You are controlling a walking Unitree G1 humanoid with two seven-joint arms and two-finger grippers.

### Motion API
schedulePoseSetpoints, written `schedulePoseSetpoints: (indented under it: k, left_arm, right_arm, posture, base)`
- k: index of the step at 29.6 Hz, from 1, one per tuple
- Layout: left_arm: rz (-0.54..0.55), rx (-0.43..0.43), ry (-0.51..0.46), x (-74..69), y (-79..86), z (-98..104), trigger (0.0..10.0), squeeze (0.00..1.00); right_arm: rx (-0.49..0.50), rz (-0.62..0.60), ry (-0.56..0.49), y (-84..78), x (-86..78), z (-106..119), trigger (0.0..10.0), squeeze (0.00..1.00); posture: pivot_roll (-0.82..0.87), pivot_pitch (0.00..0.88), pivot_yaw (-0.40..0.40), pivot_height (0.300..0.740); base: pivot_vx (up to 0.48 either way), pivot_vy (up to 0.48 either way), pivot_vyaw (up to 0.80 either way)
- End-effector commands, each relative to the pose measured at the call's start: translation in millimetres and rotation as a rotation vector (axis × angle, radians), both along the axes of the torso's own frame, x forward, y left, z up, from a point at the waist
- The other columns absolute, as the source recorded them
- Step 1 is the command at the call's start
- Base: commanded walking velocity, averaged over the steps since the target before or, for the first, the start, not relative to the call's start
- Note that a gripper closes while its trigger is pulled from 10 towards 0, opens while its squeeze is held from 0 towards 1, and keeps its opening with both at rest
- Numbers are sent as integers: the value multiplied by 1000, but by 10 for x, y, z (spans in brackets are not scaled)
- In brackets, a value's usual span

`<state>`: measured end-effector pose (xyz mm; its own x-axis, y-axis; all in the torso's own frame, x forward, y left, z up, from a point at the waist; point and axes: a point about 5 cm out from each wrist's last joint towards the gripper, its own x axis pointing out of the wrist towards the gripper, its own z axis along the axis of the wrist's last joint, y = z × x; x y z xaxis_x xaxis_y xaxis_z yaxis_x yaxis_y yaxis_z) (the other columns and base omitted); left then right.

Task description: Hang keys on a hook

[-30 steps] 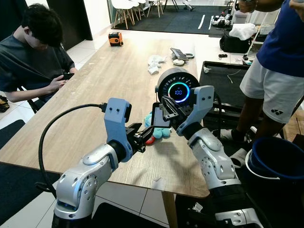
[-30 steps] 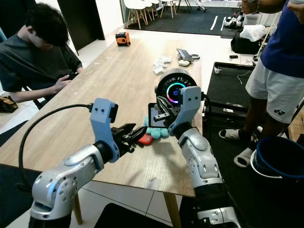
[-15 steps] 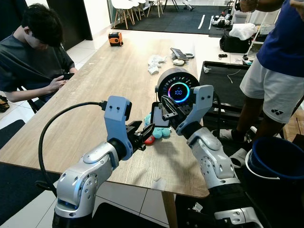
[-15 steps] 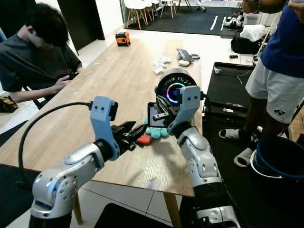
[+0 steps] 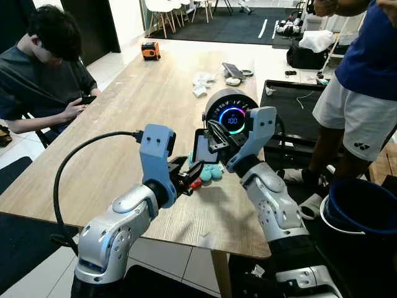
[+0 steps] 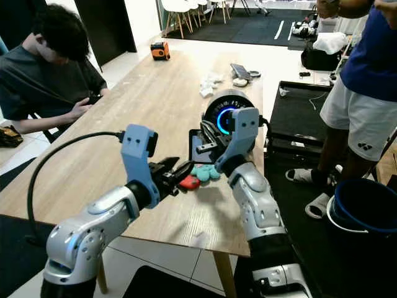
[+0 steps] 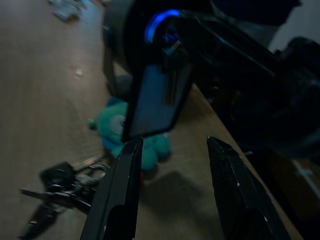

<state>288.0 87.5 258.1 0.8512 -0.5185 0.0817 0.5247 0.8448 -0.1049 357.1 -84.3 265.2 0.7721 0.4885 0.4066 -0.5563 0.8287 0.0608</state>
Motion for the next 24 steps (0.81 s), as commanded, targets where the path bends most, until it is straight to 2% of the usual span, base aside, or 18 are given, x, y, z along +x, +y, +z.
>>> schedulePoseSetpoints:
  k: [1, 4, 11, 13, 17, 24]
  left_arm:
    - [17, -10, -7, 20, -21, 9, 10000, 0]
    - [105, -39, -52, 76, 31, 89, 10000, 0]
    - [126, -156, -72, 81, 38, 197, 10000, 0]
    - [118, -181, -65, 66, -8, 202, 10000, 0]
    - [108, -176, -64, 42, -75, 181, 10000, 0]
    - [123, -147, -82, 41, -76, 167, 10000, 0]
  right_arm:
    - [0, 22, -2, 57, -7, -6, 10000, 0]
    - [2, 52, 12, 95, -25, -27, 10000, 0]
    - [-23, 68, 26, 93, -53, -87, 10000, 0]
    - [16, 71, 42, 81, -31, -99, 10000, 0]
    - [60, 108, 55, 111, -18, -88, 10000, 0]
    - [28, 185, 24, 224, -71, -37, 10000, 0]
  posture:
    - [122, 183, 46, 740]
    - [123, 183, 43, 740]
    - [112, 182, 44, 740]
    - [111, 183, 46, 740]
    - [114, 183, 44, 740]
    - [119, 180, 38, 740]
  base:
    - [0, 0, 0]
    - [0, 0, 0]
    - [0, 0, 0]
    - [0, 0, 0]
    - [0, 0, 0]
    - [0, 0, 0]
